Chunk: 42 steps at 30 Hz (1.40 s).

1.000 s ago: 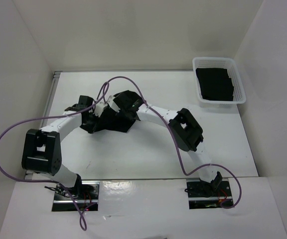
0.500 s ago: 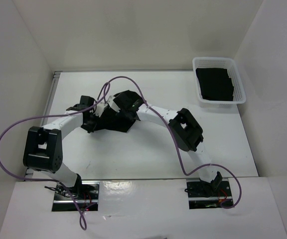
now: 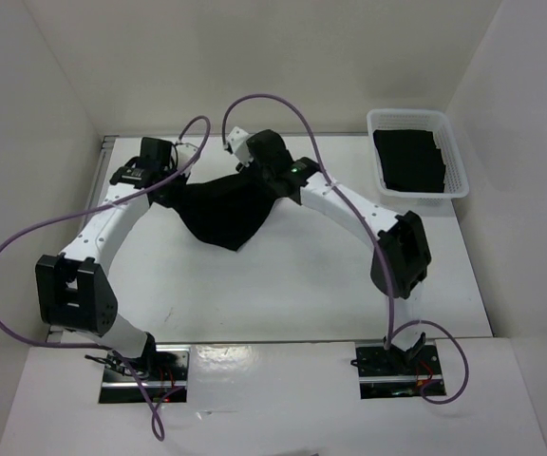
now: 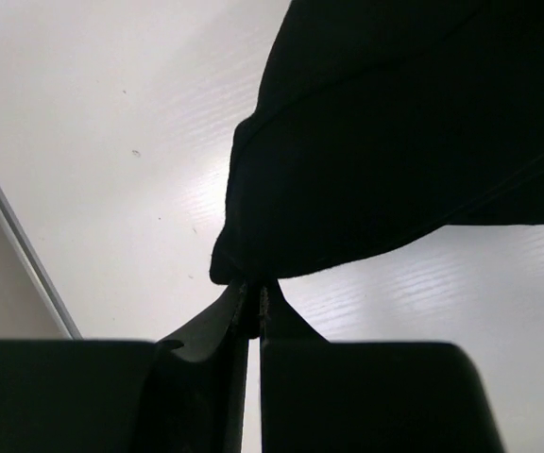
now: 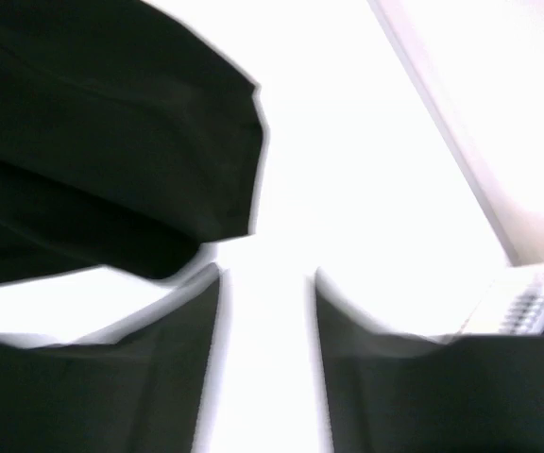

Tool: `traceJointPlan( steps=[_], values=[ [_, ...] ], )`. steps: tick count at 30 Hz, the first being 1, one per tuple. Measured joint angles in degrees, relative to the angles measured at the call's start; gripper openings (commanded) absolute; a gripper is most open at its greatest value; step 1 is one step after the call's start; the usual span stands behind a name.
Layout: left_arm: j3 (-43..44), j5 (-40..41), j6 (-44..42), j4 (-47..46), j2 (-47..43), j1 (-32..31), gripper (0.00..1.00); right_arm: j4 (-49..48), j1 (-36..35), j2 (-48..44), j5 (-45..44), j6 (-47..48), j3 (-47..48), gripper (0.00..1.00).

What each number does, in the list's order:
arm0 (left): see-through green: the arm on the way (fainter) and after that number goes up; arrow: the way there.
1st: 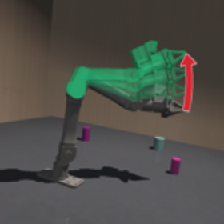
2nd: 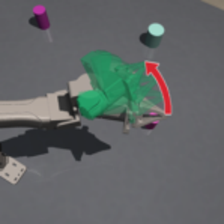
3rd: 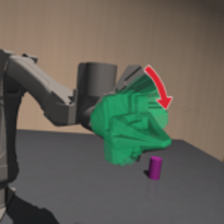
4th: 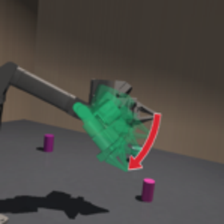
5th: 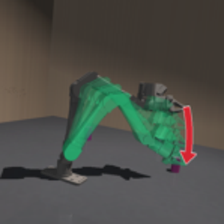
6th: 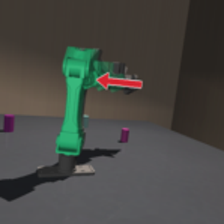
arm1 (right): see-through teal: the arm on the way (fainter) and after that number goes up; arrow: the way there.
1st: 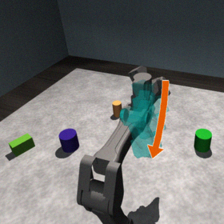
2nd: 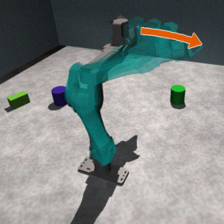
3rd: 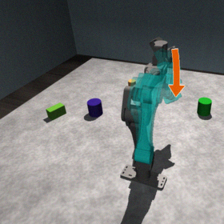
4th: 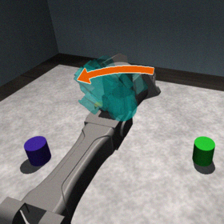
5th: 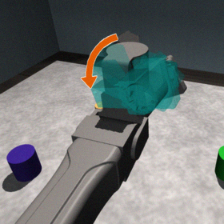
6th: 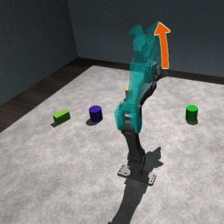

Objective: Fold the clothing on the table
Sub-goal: Flatten the skirt out

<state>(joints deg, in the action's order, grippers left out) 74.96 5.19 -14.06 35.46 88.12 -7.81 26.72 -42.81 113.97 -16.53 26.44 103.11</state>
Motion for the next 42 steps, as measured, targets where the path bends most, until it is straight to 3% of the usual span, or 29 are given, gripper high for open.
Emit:
traceJointPlan(
  steps=[3, 8, 15, 19, 28, 30, 36, 42],
  values=[
    [2.5, -0.2, 0.9, 1.2, 0.0, -0.5, 0.00, -0.7, 0.6, -5.1, -0.7, 0.1, -2.0, 0.80],
    [4.0, -0.6, 1.2, 3.7, 1.2, -1.5, 0.00, -1.2, 0.4, -9.6, -0.6, 0.2, -7.6, 0.88],
    [4.5, -1.5, 2.5, 4.8, 5.2, -2.5, 0.00, -0.6, 0.4, -9.7, 2.7, -1.1, -13.1, 0.88],
    [3.9, -1.7, 3.2, 4.9, 5.9, -2.5, 0.00, -0.2, 1.4, -9.0, 10.6, -4.6, -13.2, 0.87],
    [-0.7, -2.1, 3.9, 4.8, 4.7, -2.5, 0.00, 2.5, 16.0, 3.3, 36.9, -15.4, -2.6, 0.62],
    [-2.0, -2.1, 4.0, 4.8, 3.9, -2.5, 0.00, 3.0, 17.6, 5.8, 41.2, -17.1, -2.1, 0.60],
    [-2.9, -2.1, 4.1, 4.8, 2.5, -2.4, 0.00, 5.8, 15.7, 11.9, 48.4, -18.4, -0.5, 0.59],
    [-2.9, -2.1, 4.2, 4.8, 2.4, -1.4, 0.00, 6.3, 14.2, 12.1, 52.1, -18.7, 0.1, 0.59]
  ],
)
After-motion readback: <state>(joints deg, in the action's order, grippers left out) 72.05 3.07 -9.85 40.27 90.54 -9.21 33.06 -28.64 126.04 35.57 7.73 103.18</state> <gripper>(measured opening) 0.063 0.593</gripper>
